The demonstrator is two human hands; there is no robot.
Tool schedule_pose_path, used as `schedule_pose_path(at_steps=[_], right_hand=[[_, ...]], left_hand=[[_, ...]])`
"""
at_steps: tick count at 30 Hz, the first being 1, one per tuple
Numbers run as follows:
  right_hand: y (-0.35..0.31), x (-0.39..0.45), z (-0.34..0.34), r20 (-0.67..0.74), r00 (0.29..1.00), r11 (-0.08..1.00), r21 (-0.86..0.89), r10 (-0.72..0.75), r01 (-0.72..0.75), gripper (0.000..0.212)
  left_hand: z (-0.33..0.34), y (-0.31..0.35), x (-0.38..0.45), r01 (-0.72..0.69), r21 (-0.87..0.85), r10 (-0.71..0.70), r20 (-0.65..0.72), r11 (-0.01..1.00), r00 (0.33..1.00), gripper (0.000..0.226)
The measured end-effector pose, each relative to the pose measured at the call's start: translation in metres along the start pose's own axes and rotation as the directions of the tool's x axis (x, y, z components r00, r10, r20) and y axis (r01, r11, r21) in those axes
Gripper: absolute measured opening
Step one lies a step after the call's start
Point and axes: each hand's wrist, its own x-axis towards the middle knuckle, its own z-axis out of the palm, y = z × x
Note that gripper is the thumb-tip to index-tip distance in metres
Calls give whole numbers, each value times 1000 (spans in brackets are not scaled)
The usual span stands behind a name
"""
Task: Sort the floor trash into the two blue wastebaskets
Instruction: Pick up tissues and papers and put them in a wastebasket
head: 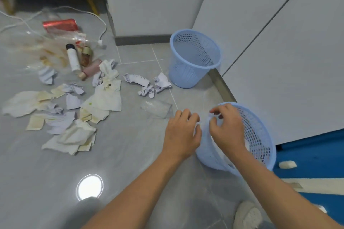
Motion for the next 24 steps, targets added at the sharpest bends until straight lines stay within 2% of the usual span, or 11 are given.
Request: schedule_pose_path(at_steps=[4, 7, 11, 13, 15, 18, 20, 22, 24], right_hand=[[-62, 19, 79, 79, 981, 980, 115, -175, 165, 19], [-87, 9, 146, 225, 950, 961, 221, -216, 166, 22], [-128, -22, 219, 526, 786, 939, 278, -324, 202, 30], [-155, -34, 248, 588, 705, 916, 312, -395, 253, 36], [-184, -42, 273, 588, 653, 878, 347, -477, 328, 44], [-223, -46, 303, 553, 607, 821, 400, -571, 408, 64], [-239, -49, 323, 599, 539, 804, 396, -592, 444, 72], [-241, -54, 338, 645, 498, 803, 345, -579, 487, 66], [-233, -57, 343, 631, 530, 812, 319, -566, 488, 55]], left_hand=[[-28, -90, -27, 189, 85, -186, -43, 978, 982, 10], [-48, -146, -59, 293, 164, -286, -69, 942, 956, 10], [-68, -203, -112, 486, 202, -466, -144, 850, 873, 12], [-81, -225, -139, 548, 217, -511, -203, 808, 835, 15], [-95, -243, -160, 623, 209, -564, -280, 754, 777, 20], [-113, -270, -178, 754, 177, -663, -380, 632, 645, 40], [-120, -287, -183, 802, 157, -717, -374, 576, 588, 65], [-124, -301, -186, 810, 181, -754, -297, 558, 586, 88], [-127, -310, -186, 778, 236, -753, -205, 582, 625, 97]])
